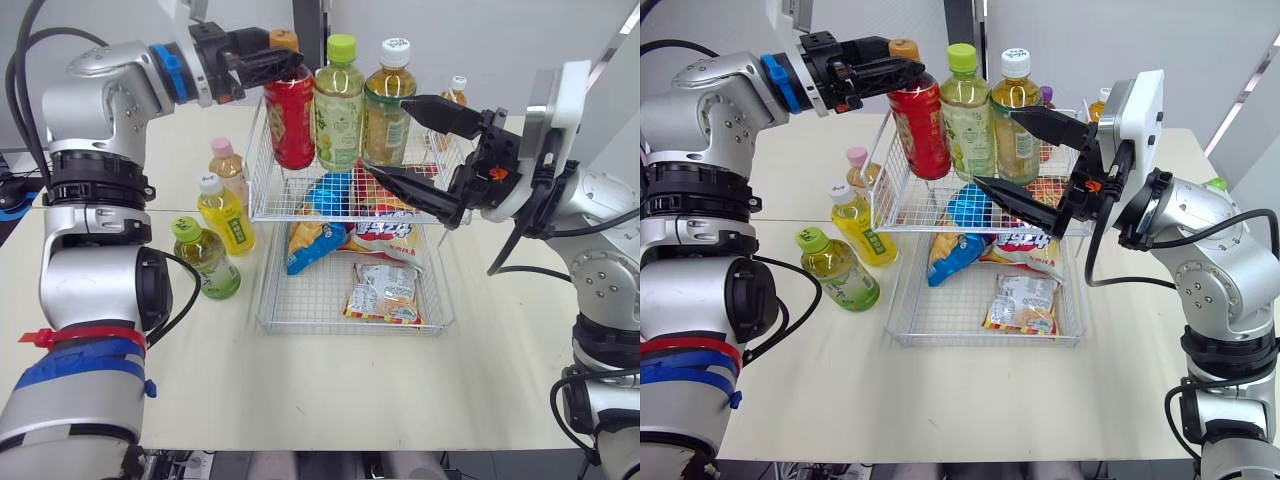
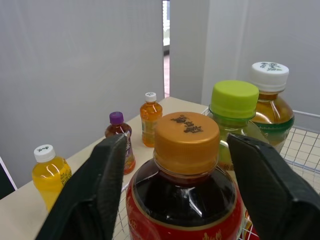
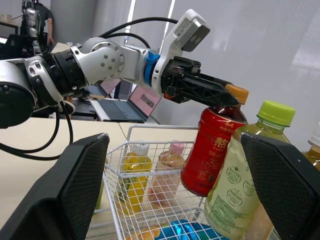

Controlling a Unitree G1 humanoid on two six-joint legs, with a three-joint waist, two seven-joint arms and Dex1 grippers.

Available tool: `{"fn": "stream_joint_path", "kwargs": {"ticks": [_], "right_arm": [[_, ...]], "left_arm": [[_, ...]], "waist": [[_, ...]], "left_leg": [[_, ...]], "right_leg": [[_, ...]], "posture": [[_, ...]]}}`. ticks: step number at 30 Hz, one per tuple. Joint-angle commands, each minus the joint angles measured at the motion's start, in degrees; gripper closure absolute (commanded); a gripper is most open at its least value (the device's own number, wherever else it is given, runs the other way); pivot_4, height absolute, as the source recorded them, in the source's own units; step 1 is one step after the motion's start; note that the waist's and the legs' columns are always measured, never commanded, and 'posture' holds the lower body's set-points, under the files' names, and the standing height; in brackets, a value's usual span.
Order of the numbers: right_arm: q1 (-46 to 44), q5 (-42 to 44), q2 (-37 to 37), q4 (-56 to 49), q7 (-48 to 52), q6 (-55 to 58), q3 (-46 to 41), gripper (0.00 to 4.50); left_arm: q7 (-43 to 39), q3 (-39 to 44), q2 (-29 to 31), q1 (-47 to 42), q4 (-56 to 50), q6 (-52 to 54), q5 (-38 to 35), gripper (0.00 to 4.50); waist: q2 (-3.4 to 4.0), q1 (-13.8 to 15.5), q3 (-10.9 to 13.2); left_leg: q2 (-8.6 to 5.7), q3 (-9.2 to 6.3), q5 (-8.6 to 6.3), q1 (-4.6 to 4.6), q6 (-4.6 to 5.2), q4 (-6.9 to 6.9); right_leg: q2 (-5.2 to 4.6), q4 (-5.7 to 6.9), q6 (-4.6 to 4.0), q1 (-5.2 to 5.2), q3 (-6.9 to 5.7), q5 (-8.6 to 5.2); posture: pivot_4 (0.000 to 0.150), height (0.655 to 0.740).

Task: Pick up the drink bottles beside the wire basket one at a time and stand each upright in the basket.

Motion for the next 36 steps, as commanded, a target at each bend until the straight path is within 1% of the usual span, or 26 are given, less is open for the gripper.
{"fn": "stream_joint_path", "kwargs": {"ticks": [1,4,7,10,13,14,16,17,21,23,25,28,30,34,36], "right_arm": [[-0.49,0.92,-0.55,-1.35,0.53,-0.46,-0.97,0.0],[-0.99,0.76,-0.4,-0.25,1.99,-0.78,-0.18,0.0],[-1.7,0.24,-0.07,1.32,3.72,-1.29,0.79,0.0],[-2.84,-0.71,0.35,3.83,6.65,-2.52,2.55,0.0],[-3.69,-1.29,1.02,6.06,10.04,-3.84,4.5,0.0],[-3.95,-1.5,1.43,6.72,11.43,-4.32,5.41,0.0],[-4.32,-1.37,2.17,7.54,14.73,-4.63,7.49,0.0],[-4.35,-1.48,2.41,7.79,16.02,-4.85,8.21,0.0],[-4.09,-0.47,3.42,8.1,21.01,-3.87,11.0,0.0],[-3.97,-0.76,3.69,8.25,22.96,-3.8,12.35,0.0],[-3.72,-1.36,4.07,8.49,23.98,-4.35,13.06,0.0],[-4.22,-2.34,4.73,9.79,25.0,-4.99,13.52,0.0],[-4.96,-3.24,5.35,11.14,25.35,-5.52,13.7,0.0],[-5.89,-4.57,6.3,12.95,25.25,-6.58,13.45,0.0],[-6.07,-5.18,6.47,13.18,24.71,-6.89,13.12,0.0]], "left_arm": [[0.81,3.49,2.75,-1.65,-3.74,1.23,-2.01,0.01],[2.63,8.01,7.42,2.49,-9.53,4.12,-4.17,0.01],[5.36,12.96,12.49,9.64,-16.27,6.94,-5.83,0.01],[8.55,21.41,17.2,20.53,-25.22,11.46,-8.88,0.01],[11.14,29.33,19.12,31.72,-34.6,16.9,-12.46,0.01],[11.54,32.12,19.42,36.65,-38.07,18.35,-13.05,0.01],[11.33,38.96,18.92,48.93,-46.55,21.07,-13.61,0.01],[11.49,41.78,18.31,53.72,-50.26,22.53,-14.65,0.01],[10.07,52.9,12.36,73.91,-64.55,27.39,-20.15,0.01],[9.55,56.22,8.36,83.51,-70.68,27.98,-22.54,0.01],[10.34,57.96,4.88,89.71,-75.34,27.64,-24.84,0.01],[12.8,58.49,1.96,94.49,-80.44,27.01,-28.26,0.01],[15.57,57.77,0.77,95.09,-82.33,26.02,-29.93,0.01],[22.85,53.27,-0.76,91.64,-83.57,22.89,-31.29,0.01],[26.21,49.33,-1.19,89.19,-82.9,20.77,-29.68,0.01]], "waist": [[0.0,-0.06,0.0],[0.01,-0.39,0.0],[0.03,-1.1,-0.02],[0.04,-1.39,-0.02],[0.02,-1.29,-0.03],[0.01,-1.18,-0.04],[0.0,-1.11,-0.05],[-0.01,-1.09,-0.06],[-0.07,-0.84,-0.09],[-0.08,-0.85,-0.1],[-0.11,-0.64,-0.12],[-0.15,0.02,-0.14],[-0.15,0.19,-0.15],[-0.14,0.18,-0.16],[-0.14,0.15,-0.16]], "left_leg": [[0.01,-0.01,0.0,0.0,0.0,0.0],[0.03,0.0,0.0,0.01,0.0,-0.01],[0.06,0.04,0.0,0.11,0.0,-0.04],[0.09,-0.01,0.01,0.18,-0.01,-0.03],[0.1,-0.02,0.01,0.18,-0.01,0.02],[0.09,-0.03,0.0,0.17,-0.01,0.03],[0.06,-0.04,0.0,0.16,-0.01,0.03],[0.06,0.0,0.0,0.18,0.0,0.01],[0.11,-0.04,0.0,0.17,-0.01,0.02],[0.11,-0.06,0.0,0.19,-0.01,0.02],[0.07,-0.12,0.0,0.23,0.0,0.01],[0.07,-0.28,0.0,0.25,0.0,0.02],[0.08,-0.3,0.01,0.33,0.0,0.03],[0.07,-0.21,0.02,0.41,0.01,0.05],[0.07,-0.21,0.01,0.4,0.01,0.05]], "right_leg": [[0.0,0.0,0.0,0.0,0.0,0.0],[0.01,0.0,0.0,-0.01,0.01,0.0],[0.0,0.05,0.0,0.01,0.06,0.0],[0.0,0.1,0.0,0.06,0.01,0.0],[-0.02,0.12,0.0,0.09,-0.01,0.0],[-0.03,0.1,0.0,0.09,-0.03,0.0],[-0.08,0.09,0.0,0.12,-0.04,0.0],[-0.09,0.03,0.0,0.13,0.0,0.0],[-0.2,0.03,0.0,0.15,-0.05,0.0],[-0.32,0.04,0.0,0.17,-0.04,0.0],[-0.38,0.06,-0.01,0.21,-0.04,0.0],[-0.36,0.06,-0.03,0.25,-0.02,0.0],[-0.31,0.05,-0.03,0.33,0.0,0.0],[-0.16,0.05,-0.03,0.37,0.03,0.0],[-0.08,0.05,-0.04,0.37,0.05,0.0]], "posture": [[0.15,0.74],[0.15,0.74],[0.15,0.74],[0.15,0.74],[0.15,0.74],[0.15,0.74],[0.15,0.74],[0.15,0.74],[0.15,0.74],[0.15,0.74],[0.15,0.74],[0.15,0.74],[0.15,0.74],[0.15,0.74],[0.15,0.74]]}}
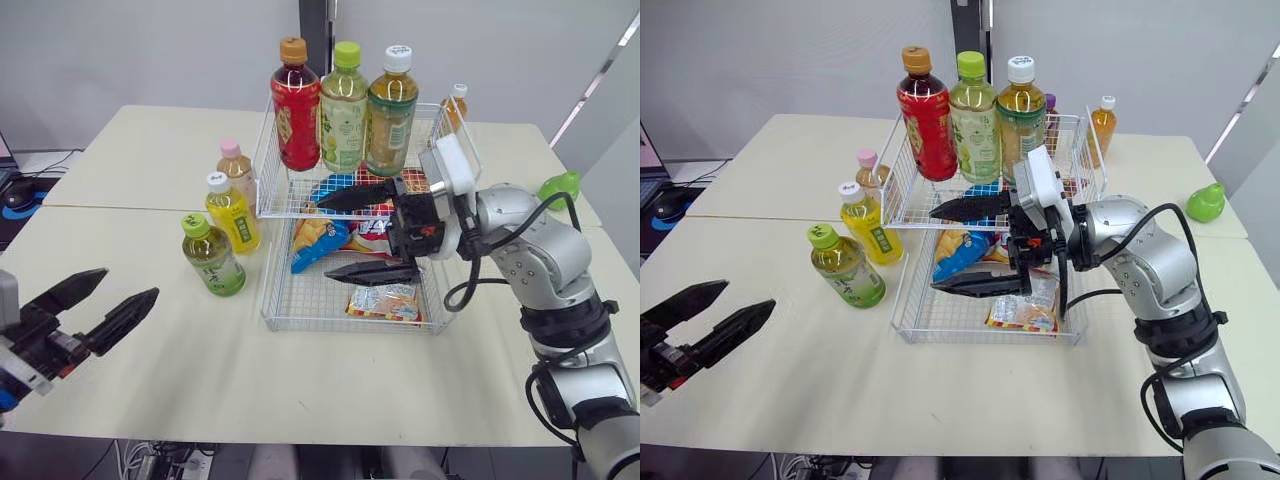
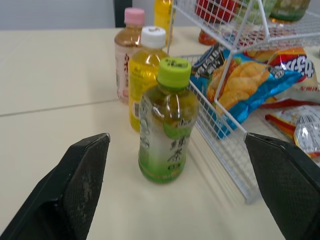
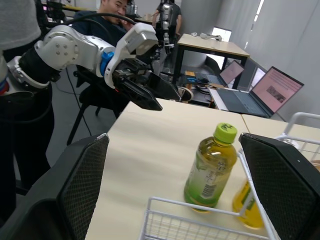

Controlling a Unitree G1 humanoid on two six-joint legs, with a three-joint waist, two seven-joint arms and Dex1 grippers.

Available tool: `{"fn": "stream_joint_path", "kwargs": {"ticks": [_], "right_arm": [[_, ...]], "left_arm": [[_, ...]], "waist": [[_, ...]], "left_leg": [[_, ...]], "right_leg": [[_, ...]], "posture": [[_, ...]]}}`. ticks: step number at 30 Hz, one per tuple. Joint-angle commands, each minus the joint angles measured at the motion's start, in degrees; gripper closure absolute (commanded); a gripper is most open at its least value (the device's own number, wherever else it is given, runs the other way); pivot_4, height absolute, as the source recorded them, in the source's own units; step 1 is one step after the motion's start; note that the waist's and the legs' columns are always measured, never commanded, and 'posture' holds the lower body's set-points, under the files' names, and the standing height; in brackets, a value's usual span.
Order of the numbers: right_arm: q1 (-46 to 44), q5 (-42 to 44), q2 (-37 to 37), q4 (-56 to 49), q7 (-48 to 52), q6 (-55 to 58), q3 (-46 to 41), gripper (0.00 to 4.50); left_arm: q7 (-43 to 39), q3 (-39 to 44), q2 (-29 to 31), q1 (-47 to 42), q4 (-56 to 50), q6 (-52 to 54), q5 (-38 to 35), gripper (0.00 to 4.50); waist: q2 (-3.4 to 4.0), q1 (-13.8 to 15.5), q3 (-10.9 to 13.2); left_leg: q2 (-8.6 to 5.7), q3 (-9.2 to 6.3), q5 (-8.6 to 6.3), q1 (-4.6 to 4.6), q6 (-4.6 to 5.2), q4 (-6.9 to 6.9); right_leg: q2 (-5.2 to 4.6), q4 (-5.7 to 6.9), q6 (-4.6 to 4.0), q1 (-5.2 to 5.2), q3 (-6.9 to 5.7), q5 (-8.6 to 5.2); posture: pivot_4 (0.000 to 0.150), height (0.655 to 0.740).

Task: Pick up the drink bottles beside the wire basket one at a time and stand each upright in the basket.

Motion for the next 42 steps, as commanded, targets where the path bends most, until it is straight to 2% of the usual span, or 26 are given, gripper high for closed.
{"fn": "stream_joint_path", "kwargs": {"ticks": [1,5,10,16,22,23,24,32,33,37,42], "right_arm": [[-1.51,-0.81,0.23,-0.68,-0.64,-1.62,-1.72,0.0],[-1.59,-1.18,-0.05,-1.08,-2.05,-1.29,-2.79,0.0],[-0.85,-1.24,-0.98,-2.95,-3.84,-0.22,-4.16,0.0],[-0.07,-0.71,-2.04,-4.97,-5.83,1.22,-5.08,0.0],[1.27,-0.25,-2.52,-7.35,-7.04,2.26,-5.85,0.0],[1.38,-0.23,-2.59,-7.6,-7.19,2.37,-5.92,0.0],[1.49,-0.22,-2.65,-7.84,-7.32,2.46,-5.98,0.0],[1.85,0.16,-2.97,-8.36,-8.12,2.6,-6.05,0.0],[1.88,0.16,-3.01,-8.24,-8.14,2.45,-6.03,0.0],[1.65,1.08,-2.38,-7.36,-8.26,2.29,-6.36,0.0],[0.17,0.77,-1.75,-5.47,-8.02,1.47,-6.3,0.0]], "left_arm": [[5.84,-6.15,-0.51,-3.05,-0.26,-4.34,2.15,0.01],[10.62,-15.61,-1.2,-8.64,3.53,-8.95,6.84,0.01],[13.63,-23.61,-0.54,-15.1,8.58,-12.07,10.6,0.01],[14.94,-29.18,0.53,-20.32,12.83,-13.24,13.33,0.01],[13.27,-31.92,1.57,-21.15,14.47,-14.84,14.31,0.01],[13.23,-32.0,1.72,-21.18,14.65,-15.01,14.33,0.41],[13.17,-32.07,1.88,-21.13,14.74,-15.02,14.33,0.6],[12.58,-32.01,3.18,-20.45,15.01,-14.99,14.47,3.0],[12.58,-31.76,3.23,-20.1,14.91,-14.67,14.2,3.14],[12.31,-30.1,3.82,-19.59,13.93,-13.4,11.79,3.14],[9.84,-23.7,9.38,-25.23,15.02,-9.38,2.75,3.14]], "waist": [[0.0,-0.05,0.0],[0.0,-0.05,0.0],[0.0,0.0,0.0],[0.0,-0.13,0.0],[0.0,-0.15,0.0],[0.0,-0.13,0.0],[0.0,-0.13,0.0],[0.0,-0.12,0.0],[0.0,-0.12,0.0],[0.0,-0.16,0.0],[-0.03,-0.13,0.02]], "left_leg": [[0.0,0.02,0.0,0.0,0.0,-0.01],[-0.02,0.03,-0.01,-0.03,0.0,-0.04],[-0.04,0.04,-0.01,-0.07,0.0,-0.04],[-0.02,0.06,-0.01,-0.08,0.0,-0.06],[-0.02,0.07,-0.01,-0.1,-0.01,-0.08],[-0.02,0.06,-0.01,-0.1,-0.01,-0.09],[-0.02,0.05,-0.01,-0.1,-0.01,-0.09],[-0.03,0.05,-0.01,-0.1,-0.01,-0.09],[-0.03,0.05,-0.01,-0.11,-0.01,-0.09],[-0.02,0.07,-0.01,-0.11,-0.01,-0.09],[-0.01,0.02,-0.01,-0.18,-0.01,-0.09]], "right_leg": [[0.02,0.0,0.0,0.0,0.01,0.0],[0.02,-0.02,0.0,-0.02,0.01,0.0],[0.02,-0.02,0.0,-0.04,-0.01,0.01],[0.05,-0.02,0.0,-0.07,-0.04,0.01],[0.04,-0.04,0.0,-0.09,-0.03,0.01],[0.04,-0.04,0.0,-0.09,-0.03,0.01],[0.04,-0.04,0.0,-0.09,-0.04,0.01],[0.04,-0.04,0.01,-0.09,-0.04,0.01],[0.04,-0.04,0.01,-0.09,-0.04,0.01],[0.04,-0.04,0.01,-0.1,-0.04,0.01],[0.05,-0.04,0.01,-0.17,-0.07,0.0]], "posture": [[0.15,0.74],[0.15,0.74],[0.15,0.74],[0.15,0.74],[0.15,0.74],[0.15,0.74],[0.15,0.74],[0.15,0.74],[0.15,0.74],[0.15,0.74],[0.15,0.74]]}}
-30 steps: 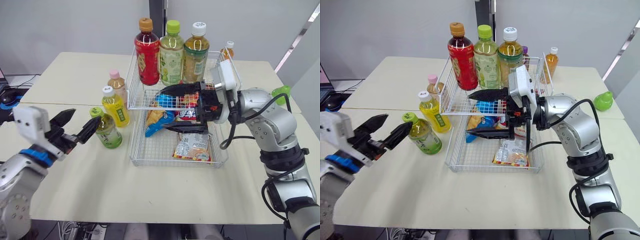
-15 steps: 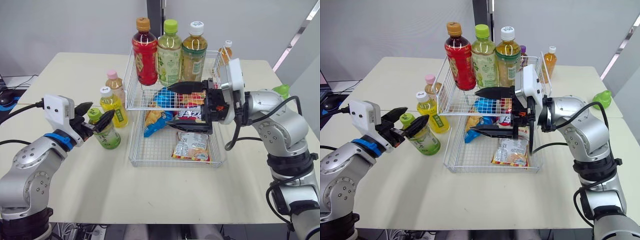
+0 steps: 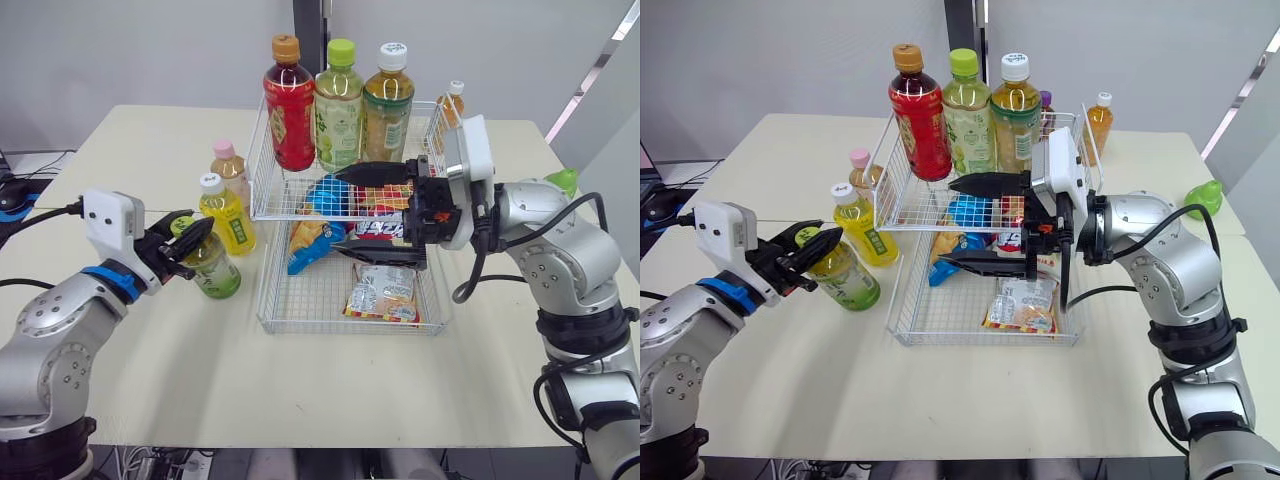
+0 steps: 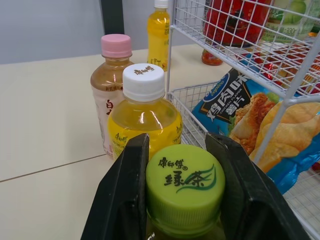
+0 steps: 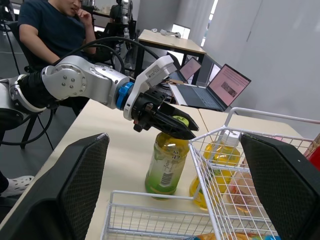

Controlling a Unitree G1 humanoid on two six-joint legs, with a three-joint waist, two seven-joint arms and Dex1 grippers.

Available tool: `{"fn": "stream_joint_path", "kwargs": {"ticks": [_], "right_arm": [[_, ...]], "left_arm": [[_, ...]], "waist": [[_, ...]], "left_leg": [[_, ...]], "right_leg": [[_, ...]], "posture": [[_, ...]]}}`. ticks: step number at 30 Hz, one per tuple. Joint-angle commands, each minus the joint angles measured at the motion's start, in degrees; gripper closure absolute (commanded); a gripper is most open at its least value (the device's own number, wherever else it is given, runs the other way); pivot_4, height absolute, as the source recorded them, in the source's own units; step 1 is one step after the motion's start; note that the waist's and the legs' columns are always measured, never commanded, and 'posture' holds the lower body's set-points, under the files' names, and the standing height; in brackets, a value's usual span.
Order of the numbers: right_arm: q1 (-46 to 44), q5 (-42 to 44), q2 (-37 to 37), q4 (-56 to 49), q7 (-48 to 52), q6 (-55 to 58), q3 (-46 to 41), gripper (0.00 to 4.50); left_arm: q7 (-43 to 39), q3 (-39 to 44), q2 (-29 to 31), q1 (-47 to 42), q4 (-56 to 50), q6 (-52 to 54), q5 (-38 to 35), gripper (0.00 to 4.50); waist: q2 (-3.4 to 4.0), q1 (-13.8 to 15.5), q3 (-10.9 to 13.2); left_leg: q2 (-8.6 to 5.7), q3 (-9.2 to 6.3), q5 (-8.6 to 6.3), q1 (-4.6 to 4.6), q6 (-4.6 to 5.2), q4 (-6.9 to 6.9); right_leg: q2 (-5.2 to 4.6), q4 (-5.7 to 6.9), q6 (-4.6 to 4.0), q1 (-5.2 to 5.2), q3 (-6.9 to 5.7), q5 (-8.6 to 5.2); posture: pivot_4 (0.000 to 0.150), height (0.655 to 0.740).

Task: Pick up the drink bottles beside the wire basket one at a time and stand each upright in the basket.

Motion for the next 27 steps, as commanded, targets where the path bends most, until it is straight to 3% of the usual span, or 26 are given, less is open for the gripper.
{"fn": "stream_joint_path", "kwargs": {"ticks": [1,8,16,22,27], "right_arm": [[-1.77,0.47,0.36,0.41,-0.21,-1.23,-2.08,0.0],[-2.99,0.66,0.94,2.22,-0.14,-1.51,-2.69,0.0],[-4.16,0.05,2.07,3.72,-1.63,-2.48,-4.03,0.0],[-4.49,-1.14,1.89,3.82,-4.11,-2.94,-4.92,0.0],[-2.33,-3.14,0.39,1.19,-7.56,-2.24,-5.49,0.0]], "left_arm": [[-2.51,7.35,5.39,-5.24,-1.12,1.93,-7.6,3.14],[-9.65,13.6,20.52,-14.91,9.37,10.41,-18.66,3.14],[-16.32,5.35,29.55,-34.2,21.78,12.07,-22.41,3.14],[-20.76,-4.57,28.19,-49.72,27.52,12.84,-21.81,3.14],[-24.93,-13.57,20.52,-62.33,32.0,11.61,-17.96,3.14]], "waist": [[-0.02,0.01,0.01],[0.03,-0.01,0.05],[0.0,0.08,0.09],[0.01,0.15,0.1],[0.01,0.51,0.1]], "left_leg": [[0.0,-0.02,0.0,-0.03,0.0,0.01],[-0.02,0.06,-0.01,-0.05,-0.01,-0.07],[-0.03,0.08,-0.01,-0.08,-0.01,-0.08],[-0.03,0.09,-0.01,-0.1,-0.01,-0.07],[-0.04,0.06,-0.01,-0.13,-0.01,-0.03]], "right_leg": [[0.01,0.0,0.0,-0.03,-0.01,0.0],[-0.01,-0.09,0.01,-0.08,-0.06,-0.01],[0.0,-0.12,0.02,-0.09,-0.09,-0.01],[0.02,-0.1,0.02,-0.11,-0.1,-0.01],[0.04,-0.09,0.02,-0.12,-0.14,-0.01]], "posture": [[0.15,0.74],[0.15,0.74],[0.15,0.74],[0.15,0.74],[0.15,0.74]]}}
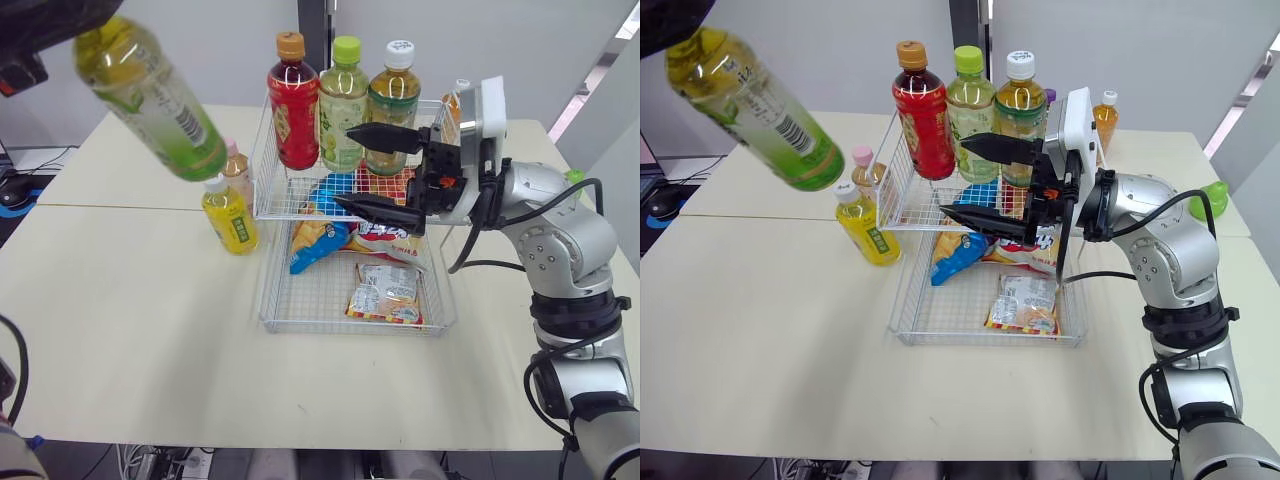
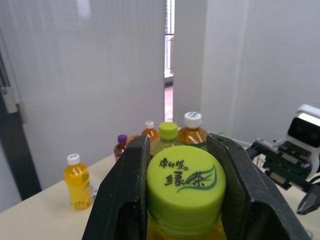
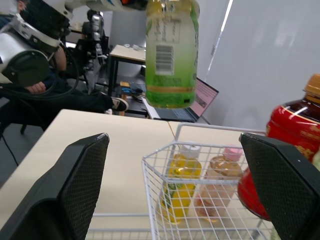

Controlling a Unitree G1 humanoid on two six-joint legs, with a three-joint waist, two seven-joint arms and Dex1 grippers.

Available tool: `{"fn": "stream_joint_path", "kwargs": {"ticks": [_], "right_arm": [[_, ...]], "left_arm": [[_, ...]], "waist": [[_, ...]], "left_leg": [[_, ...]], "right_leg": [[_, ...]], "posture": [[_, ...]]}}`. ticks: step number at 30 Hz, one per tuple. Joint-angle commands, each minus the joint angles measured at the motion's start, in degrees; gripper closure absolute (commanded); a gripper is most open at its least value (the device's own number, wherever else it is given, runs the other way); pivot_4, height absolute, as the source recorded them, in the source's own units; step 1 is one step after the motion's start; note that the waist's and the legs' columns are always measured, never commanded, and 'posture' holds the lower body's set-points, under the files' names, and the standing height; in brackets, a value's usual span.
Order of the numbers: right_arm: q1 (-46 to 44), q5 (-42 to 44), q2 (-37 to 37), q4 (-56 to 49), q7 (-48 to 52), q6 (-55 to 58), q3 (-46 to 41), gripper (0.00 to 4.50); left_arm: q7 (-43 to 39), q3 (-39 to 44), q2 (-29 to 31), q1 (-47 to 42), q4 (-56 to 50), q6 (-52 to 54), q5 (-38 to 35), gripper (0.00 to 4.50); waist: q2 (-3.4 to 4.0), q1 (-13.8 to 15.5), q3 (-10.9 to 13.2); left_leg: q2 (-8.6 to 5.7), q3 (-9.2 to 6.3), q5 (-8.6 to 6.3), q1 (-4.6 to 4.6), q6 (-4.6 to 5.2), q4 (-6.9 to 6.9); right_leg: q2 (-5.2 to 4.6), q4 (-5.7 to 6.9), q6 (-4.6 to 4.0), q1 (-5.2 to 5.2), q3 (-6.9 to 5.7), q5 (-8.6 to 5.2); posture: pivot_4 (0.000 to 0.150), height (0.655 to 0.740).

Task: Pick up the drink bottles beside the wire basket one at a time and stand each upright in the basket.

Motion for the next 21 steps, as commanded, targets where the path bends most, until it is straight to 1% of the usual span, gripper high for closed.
{"fn": "stream_joint_path", "kwargs": {"ticks": [1,5,8,11,12,14,15,18,21], "right_arm": [[0.77,-0.83,-0.99,-3.66,-3.06,-0.23,-2.24,0.0],[2.86,-1.53,-2.94,-7.15,-6.87,1.26,-3.94,0.0],[5.63,-2.32,-5.13,-10.91,-10.47,2.88,-6.03,0.0],[7.99,-2.65,-7.09,-14.17,-13.29,4.4,-7.78,0.0],[8.69,-0.4,-9.27,-16.47,-13.7,6.59,-10.78,0.0],[9.53,5.74,-14.76,-20.45,-14.19,11.96,-18.59,0.0],[9.77,7.84,-16.43,-21.51,-14.58,13.56,-20.66,0.0],[13.43,10.97,-20.49,-24.05,-15.17,16.38,-25.04,0.0],[15.5,13.64,-21.89,-25.84,-17.06,17.86,-27.38,0.0]], "left_arm": [[-3.13,-3.51,-4.13,-7.36,1.94,-2.43,2.38,3.14],[-5.73,-8.24,-12.15,-11.59,4.16,-5.92,7.17,3.14],[-8.74,-12.52,-19.03,-11.51,5.1,-10.44,11.49,3.14],[-11.47,-15.75,-23.71,-10.39,6.35,-15.51,16.16,3.14],[-12.27,-16.29,-25.27,-10.15,6.83,-16.67,17.04,3.14],[-12.59,-16.83,-28.52,-10.28,8.29,-19.12,18.87,3.14],[-12.72,-16.83,-29.4,-10.37,8.8,-19.87,19.6,3.14],[-15.31,-19.81,-32.68,-10.35,11.25,-25.64,24.69,3.14],[-16.83,-20.31,-35.13,-11.11,14.05,-27.67,26.82,3.14]], "waist": [[0.0,0.01,0.0],[0.02,-0.14,0.01],[0.06,-0.16,0.03],[0.08,-0.27,0.04],[0.09,-0.36,0.05],[0.38,-0.17,0.23],[0.44,-0.15,0.26],[0.44,-0.36,0.24],[0.45,-0.58,0.25]], "left_leg": [[-0.02,0.03,0.0,-0.01,0.0,0.0],[-0.02,0.05,0.0,-0.02,0.0,0.0],[-0.01,0.06,0.01,-0.02,0.0,0.0],[-0.02,0.11,0.01,-0.02,-0.01,0.0],[-0.02,0.13,0.01,-0.02,-0.01,0.0],[-0.03,0.14,0.01,-0.05,-0.01,0.0],[-0.08,0.18,0.01,-0.08,-0.01,0.01],[-0.07,0.18,0.0,-0.09,0.01,-0.02],[-0.06,0.19,-0.01,-0.03,0.02,-0.02]], "right_leg": [[0.0,0.0,0.0,0.0,0.04,0.0],[-0.01,0.0,0.0,-0.01,0.06,0.0],[-0.01,0.01,-0.01,-0.02,0.08,0.0],[-0.01,0.0,-0.01,-0.03,0.13,0.0],[-0.01,0.0,-0.01,-0.03,0.16,0.0],[-0.01,-0.03,-0.01,-0.03,0.17,0.0],[-0.06,-0.03,0.01,-0.05,0.2,-0.01],[-0.02,-0.11,0.03,-0.05,0.22,-0.02],[0.02,-0.07,0.03,-0.02,0.26,-0.03]], "posture": [[0.15,0.74],[0.15,0.74],[0.15,0.74],[0.15,0.74],[0.15,0.74],[0.15,0.74],[0.15,0.74],[0.15,0.74],[0.15,0.74]]}}
